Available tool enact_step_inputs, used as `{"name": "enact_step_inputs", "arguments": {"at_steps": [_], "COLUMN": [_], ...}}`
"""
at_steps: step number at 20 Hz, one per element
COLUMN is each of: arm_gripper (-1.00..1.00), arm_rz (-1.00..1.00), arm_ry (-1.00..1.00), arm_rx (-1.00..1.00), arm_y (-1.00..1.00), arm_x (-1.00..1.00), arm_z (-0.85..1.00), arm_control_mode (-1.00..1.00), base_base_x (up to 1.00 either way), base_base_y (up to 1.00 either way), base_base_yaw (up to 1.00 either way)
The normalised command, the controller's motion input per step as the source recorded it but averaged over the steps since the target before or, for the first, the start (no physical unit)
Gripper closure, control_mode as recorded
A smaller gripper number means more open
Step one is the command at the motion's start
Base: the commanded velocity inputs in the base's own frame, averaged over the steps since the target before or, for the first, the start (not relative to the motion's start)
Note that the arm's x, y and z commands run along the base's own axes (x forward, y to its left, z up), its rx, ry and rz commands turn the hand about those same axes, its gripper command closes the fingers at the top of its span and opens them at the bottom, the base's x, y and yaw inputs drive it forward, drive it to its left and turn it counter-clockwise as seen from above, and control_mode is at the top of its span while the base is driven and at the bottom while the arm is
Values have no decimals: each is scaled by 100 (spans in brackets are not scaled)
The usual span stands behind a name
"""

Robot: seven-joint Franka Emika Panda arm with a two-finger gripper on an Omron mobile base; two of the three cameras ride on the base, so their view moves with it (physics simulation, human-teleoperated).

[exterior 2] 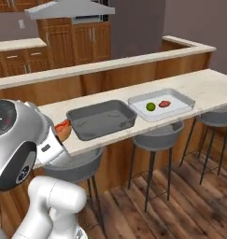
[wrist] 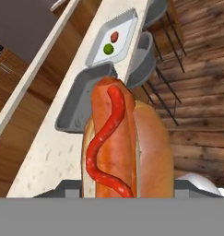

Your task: Place the cold items (lime and sweet potato) from the fridge in one tupperware on the dining counter. Place the warm items (hot dog and kebab skewer) in the stove area in another tupperware.

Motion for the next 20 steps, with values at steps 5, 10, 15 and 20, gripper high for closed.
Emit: {"name": "enact_step_inputs", "arguments": {"at_steps": [5,10,15,20], "arm_gripper": [100,100,100,100], "arm_rz": [0,0,0,0], "arm_ry": [0,0,0,0], "arm_rx": [0,0,0,0], "arm_y": [0,0,0,0], "arm_x": [0,0,0,0], "arm_z": [0,0,0,0], "arm_control_mode": [100,100,100,100], "base_base_x": [34,25,18,30], "base_base_y": [-54,-67,-79,-79], "base_base_yaw": [78,69,58,46]}}
